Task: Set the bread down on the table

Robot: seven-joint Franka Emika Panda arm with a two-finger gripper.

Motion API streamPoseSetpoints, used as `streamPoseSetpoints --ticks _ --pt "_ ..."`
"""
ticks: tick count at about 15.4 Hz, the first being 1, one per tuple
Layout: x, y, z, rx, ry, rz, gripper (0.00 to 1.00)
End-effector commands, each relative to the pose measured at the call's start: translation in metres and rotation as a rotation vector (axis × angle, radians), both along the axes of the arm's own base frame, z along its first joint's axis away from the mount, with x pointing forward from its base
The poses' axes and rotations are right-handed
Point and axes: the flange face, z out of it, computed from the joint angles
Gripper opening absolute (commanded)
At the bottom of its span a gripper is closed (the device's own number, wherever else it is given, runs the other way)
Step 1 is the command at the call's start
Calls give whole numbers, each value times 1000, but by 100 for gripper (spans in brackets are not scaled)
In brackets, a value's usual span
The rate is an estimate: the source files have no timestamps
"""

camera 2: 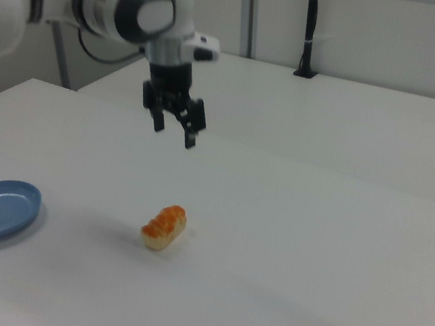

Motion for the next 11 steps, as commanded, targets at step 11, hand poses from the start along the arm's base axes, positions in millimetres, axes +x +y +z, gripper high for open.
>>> streamPoseSetpoints --ticks 11 --pt "-68 19 116 40 -80 62 100"
